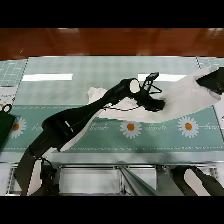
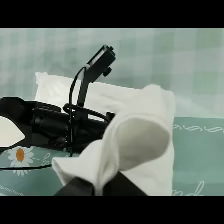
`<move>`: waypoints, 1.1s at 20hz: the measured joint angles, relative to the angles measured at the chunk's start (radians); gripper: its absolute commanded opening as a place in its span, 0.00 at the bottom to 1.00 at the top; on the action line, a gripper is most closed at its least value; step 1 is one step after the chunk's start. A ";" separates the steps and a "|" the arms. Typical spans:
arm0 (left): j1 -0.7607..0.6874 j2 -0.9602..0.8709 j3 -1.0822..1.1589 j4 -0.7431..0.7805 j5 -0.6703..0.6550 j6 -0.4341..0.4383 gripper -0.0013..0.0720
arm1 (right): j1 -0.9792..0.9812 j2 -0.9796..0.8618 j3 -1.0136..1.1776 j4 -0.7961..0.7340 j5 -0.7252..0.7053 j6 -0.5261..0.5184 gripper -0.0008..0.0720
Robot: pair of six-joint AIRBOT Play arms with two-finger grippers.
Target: Fold the shirts.
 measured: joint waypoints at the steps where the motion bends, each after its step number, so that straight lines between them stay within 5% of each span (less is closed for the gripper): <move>1: 0.008 -0.002 0.011 0.000 -0.009 -0.003 0.04 | 0.000 0.002 -0.001 0.003 0.000 0.000 0.05; 5: 0.134 0.067 -0.005 0.006 -0.088 -0.023 0.04 | 0.006 0.005 -0.004 0.008 -0.011 0.005 0.05; 10: 0.402 0.389 -0.297 0.008 -0.112 0.079 0.04 | 0.132 -0.031 -0.004 0.048 -0.096 0.009 0.05; 15: 0.650 0.866 -0.763 0.010 -0.051 0.198 0.04 | 0.440 -0.189 -0.004 0.143 -0.351 0.010 0.05; 22: 0.894 1.386 -1.152 0.007 -0.030 0.242 0.04 | 0.763 -0.503 -0.003 0.325 -0.671 -0.050 0.05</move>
